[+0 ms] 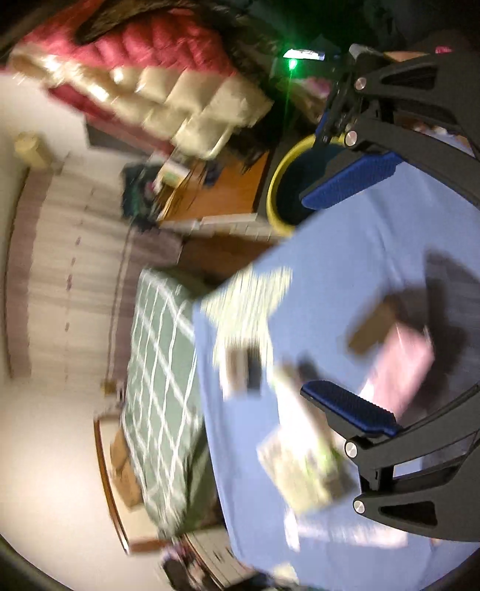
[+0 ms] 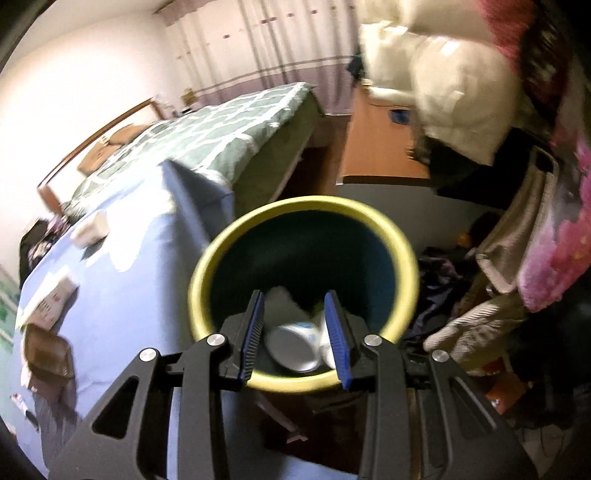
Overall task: Collect trash
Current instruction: 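Carry the white bowl over the bin and open the left gripper, then grasp the white toothpaste tube with the right gripper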
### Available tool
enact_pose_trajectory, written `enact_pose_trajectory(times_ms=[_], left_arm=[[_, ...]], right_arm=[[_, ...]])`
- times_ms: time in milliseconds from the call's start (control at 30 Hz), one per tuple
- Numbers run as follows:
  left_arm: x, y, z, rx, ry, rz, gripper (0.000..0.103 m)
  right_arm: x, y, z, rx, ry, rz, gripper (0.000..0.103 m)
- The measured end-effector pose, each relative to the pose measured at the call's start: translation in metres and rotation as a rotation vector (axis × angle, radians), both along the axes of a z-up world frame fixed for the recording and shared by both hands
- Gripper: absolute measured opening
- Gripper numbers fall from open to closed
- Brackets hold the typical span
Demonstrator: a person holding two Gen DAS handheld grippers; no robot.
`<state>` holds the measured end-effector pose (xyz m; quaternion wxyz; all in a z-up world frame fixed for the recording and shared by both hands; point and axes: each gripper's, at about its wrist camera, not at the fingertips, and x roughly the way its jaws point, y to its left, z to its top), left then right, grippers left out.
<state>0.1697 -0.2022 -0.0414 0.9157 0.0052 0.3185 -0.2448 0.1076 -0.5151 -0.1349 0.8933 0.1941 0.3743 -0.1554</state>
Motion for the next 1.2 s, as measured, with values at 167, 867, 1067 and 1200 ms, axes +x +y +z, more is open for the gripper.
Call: enact_pose_trajectory(times_ms=[167,867,1067,1200], left_arm=[[0.003,0.094,0.0,-0.011,-0.021,0.189,0.093],[-0.021,0.268,-0.004,0.086,-0.096,0.557,0.093],[-0.025,0.294,0.008,0.101,-0.118,0.612,0.093],[-0.026,0.307,0.008,0.091,-0.112,0.625,0.093]], right_arm=[[0.016,0.051,0.01,-0.009,-0.017,0.124,0.033],[0.03,0.285,0.066,-0.019,-0.132,0.762,0.033],[0.032,0.363,0.045,-0.028,-0.044,0.977,0.033],[0.036,0.394,0.031,-0.056,0.01,1.051,0.033]])
